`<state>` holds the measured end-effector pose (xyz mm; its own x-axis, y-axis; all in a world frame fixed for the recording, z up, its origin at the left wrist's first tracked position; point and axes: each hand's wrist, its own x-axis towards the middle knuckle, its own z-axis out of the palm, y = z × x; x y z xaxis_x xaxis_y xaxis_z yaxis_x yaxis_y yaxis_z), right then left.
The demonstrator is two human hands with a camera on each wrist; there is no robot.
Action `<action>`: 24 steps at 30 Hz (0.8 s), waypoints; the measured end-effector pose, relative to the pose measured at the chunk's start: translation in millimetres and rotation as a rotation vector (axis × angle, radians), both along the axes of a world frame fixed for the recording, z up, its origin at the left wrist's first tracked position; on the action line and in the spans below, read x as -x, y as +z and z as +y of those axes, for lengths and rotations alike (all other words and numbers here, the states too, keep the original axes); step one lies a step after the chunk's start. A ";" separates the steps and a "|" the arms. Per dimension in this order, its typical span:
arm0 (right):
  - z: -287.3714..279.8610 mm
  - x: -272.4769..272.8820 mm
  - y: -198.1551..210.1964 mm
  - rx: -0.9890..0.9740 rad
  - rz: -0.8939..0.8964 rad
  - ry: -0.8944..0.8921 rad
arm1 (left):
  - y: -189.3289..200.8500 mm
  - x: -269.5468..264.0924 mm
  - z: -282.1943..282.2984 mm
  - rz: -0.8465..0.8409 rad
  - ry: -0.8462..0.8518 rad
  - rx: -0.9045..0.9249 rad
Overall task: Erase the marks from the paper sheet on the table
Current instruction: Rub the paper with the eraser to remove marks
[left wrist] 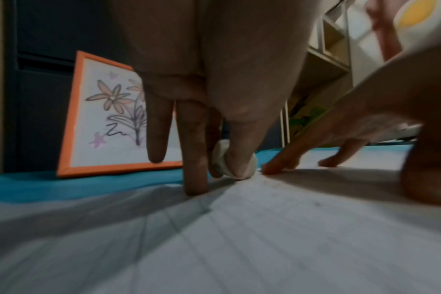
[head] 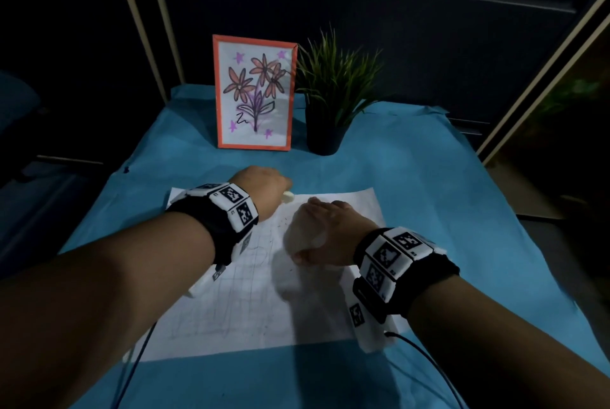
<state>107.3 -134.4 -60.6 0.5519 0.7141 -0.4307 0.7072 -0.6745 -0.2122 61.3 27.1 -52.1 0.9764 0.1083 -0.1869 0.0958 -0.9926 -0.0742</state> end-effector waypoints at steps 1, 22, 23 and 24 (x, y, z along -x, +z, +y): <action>-0.3 0.1 0.4 0.000 0.001 0.006 | -0.5 0.3 -1.7 0.017 -0.021 0.001; -0.3 6.1 10.5 -0.005 0.003 0.044 | 6.8 28.6 -4.1 0.073 -0.057 0.099; 0.3 5.6 8.2 0.000 0.004 0.036 | 7.7 32.3 -4.3 0.090 -0.071 0.114; 0.5 4.8 5.7 -0.001 0.001 0.037 | 8.9 36.0 -4.8 0.103 -0.085 0.123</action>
<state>102.5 -133.8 -54.9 0.5247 0.7346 -0.4303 0.7317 -0.6474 -0.2131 25.3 22.2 -43.2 0.9561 -0.0040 -0.2930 0.0090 -0.9990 0.0430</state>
